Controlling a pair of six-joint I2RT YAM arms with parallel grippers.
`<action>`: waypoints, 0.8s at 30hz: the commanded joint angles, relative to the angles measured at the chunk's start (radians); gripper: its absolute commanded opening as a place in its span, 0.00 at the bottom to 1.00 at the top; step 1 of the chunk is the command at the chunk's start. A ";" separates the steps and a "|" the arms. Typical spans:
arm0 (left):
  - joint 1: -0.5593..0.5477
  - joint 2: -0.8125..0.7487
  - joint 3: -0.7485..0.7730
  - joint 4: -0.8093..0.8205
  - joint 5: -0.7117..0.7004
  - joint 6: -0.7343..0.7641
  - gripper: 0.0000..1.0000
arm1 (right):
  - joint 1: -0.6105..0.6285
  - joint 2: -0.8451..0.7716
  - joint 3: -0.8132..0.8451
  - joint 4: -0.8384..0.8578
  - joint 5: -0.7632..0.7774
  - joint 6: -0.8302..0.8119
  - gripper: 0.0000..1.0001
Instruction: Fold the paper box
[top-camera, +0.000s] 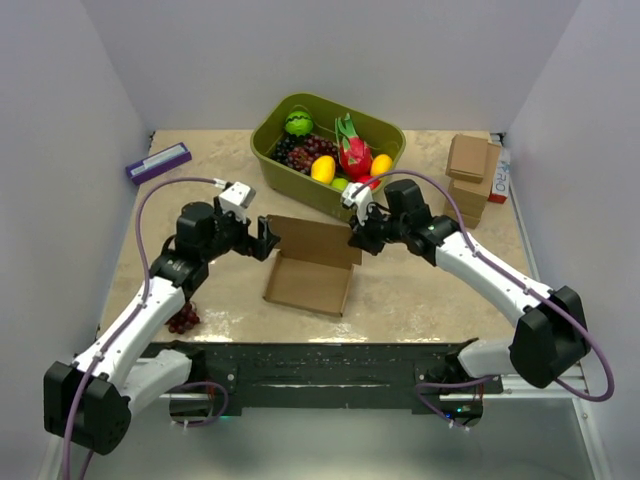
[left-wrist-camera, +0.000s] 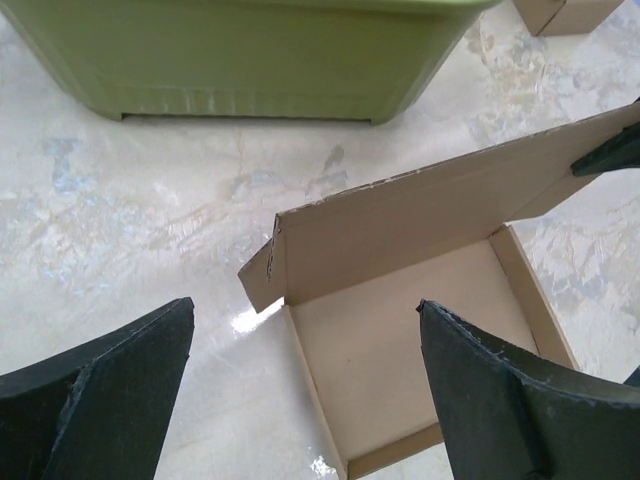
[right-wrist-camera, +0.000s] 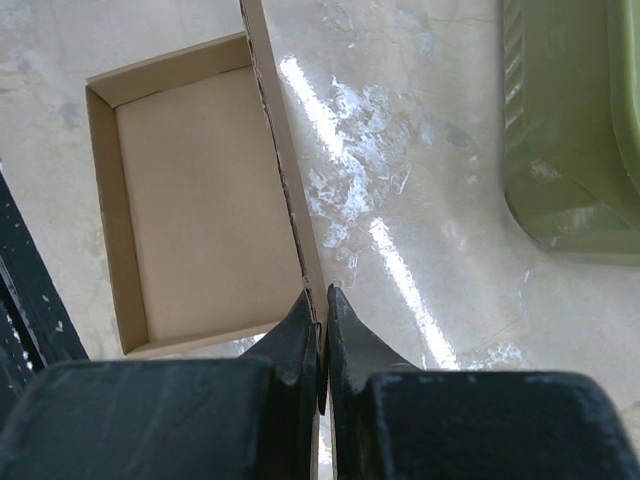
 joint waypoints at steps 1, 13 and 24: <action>0.006 0.067 0.005 -0.015 0.029 0.028 0.98 | -0.003 -0.028 0.028 0.014 -0.080 -0.031 0.01; 0.006 0.158 0.034 0.006 -0.003 0.040 0.72 | -0.004 -0.024 0.019 0.027 -0.045 -0.019 0.01; 0.005 0.180 0.025 0.048 0.054 0.013 0.21 | -0.004 -0.050 -0.001 0.100 0.108 0.059 0.05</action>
